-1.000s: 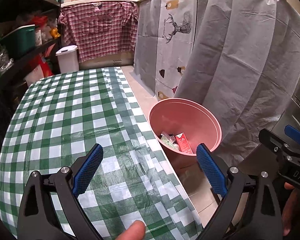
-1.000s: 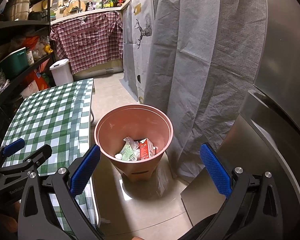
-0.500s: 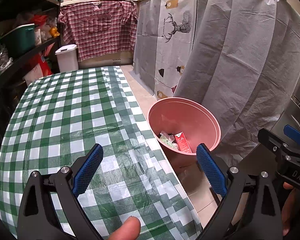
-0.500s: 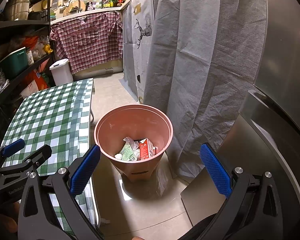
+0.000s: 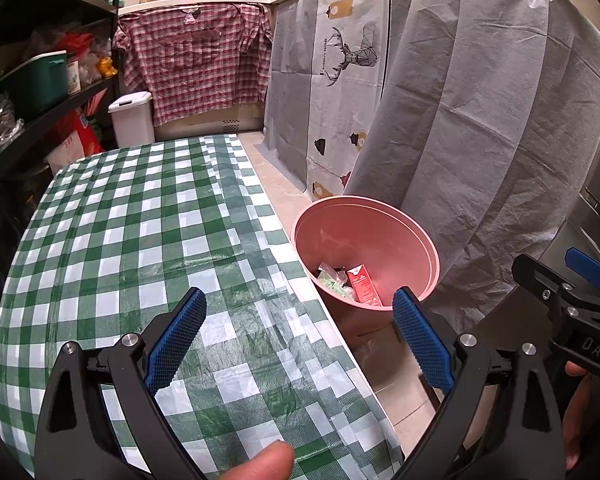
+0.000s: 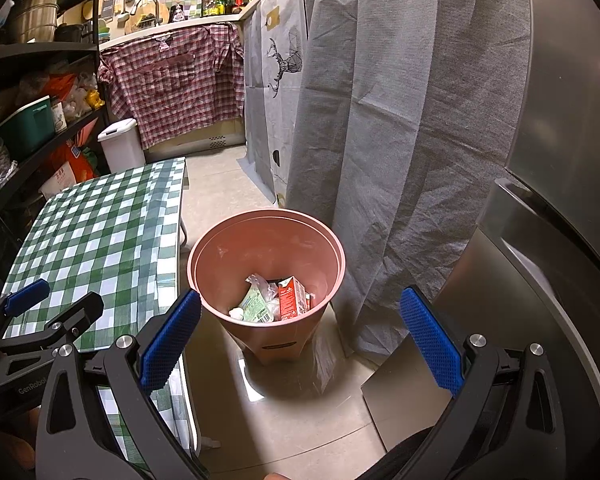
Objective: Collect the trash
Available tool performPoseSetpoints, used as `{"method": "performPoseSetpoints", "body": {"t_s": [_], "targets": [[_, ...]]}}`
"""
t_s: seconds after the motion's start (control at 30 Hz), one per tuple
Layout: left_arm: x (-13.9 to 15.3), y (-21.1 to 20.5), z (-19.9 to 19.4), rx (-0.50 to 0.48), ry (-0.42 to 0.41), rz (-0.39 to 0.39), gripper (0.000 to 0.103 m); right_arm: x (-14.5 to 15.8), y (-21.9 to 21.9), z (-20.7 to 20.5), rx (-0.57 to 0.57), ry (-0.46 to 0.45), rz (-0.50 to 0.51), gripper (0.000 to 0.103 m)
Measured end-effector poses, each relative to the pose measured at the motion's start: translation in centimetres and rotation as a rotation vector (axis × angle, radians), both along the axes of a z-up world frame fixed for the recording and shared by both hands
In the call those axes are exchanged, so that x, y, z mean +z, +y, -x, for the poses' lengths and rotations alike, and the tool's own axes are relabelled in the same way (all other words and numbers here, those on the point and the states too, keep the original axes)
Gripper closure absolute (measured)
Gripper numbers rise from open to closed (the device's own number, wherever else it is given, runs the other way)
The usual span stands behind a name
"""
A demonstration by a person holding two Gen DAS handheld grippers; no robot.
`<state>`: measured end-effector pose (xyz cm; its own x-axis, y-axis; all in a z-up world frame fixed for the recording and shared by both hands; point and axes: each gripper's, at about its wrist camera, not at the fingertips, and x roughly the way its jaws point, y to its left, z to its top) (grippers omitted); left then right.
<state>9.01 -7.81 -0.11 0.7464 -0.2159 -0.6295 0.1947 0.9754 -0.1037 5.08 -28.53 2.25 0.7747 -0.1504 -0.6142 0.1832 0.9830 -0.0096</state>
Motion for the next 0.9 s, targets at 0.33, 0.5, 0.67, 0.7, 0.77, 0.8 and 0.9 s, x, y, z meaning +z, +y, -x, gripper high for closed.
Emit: {"method": "performPoseSetpoints", "body": {"t_s": [0.33, 0.5, 0.67, 0.7, 0.77, 0.8, 0.9], "targets": [[0.17, -0.15, 0.12, -0.005, -0.006, 0.0, 0.012, 0.08, 0.08, 0.06, -0.001, 0.0, -0.001, 0.005], [0.16, -0.3, 0.19, -0.01, -0.011, -0.001, 0.012, 0.07, 0.06, 0.06, -0.001, 0.0, -0.001, 0.005], [0.14, -0.36, 0.26, -0.014, -0.013, 0.003, 0.012, 0.06, -0.02, 0.05, -0.002, 0.0, -0.002, 0.005], [0.14, -0.41, 0.3, -0.019, -0.016, 0.007, 0.012, 0.07, 0.02, 0.06, -0.002, 0.0, -0.002, 0.005], [0.14, -0.52, 0.33, -0.024, -0.018, 0.008, 0.012, 0.07, 0.05, 0.07, -0.002, 0.0, -0.001, 0.005], [0.16, -0.53, 0.34, -0.023, -0.018, 0.008, 0.012, 0.07, 0.02, 0.06, -0.001, 0.0, -0.001, 0.005], [0.19, -0.56, 0.21, -0.016, -0.009, 0.011, 0.012, 0.06, -0.02, 0.06, -0.002, 0.0, -0.001, 0.005]]}}
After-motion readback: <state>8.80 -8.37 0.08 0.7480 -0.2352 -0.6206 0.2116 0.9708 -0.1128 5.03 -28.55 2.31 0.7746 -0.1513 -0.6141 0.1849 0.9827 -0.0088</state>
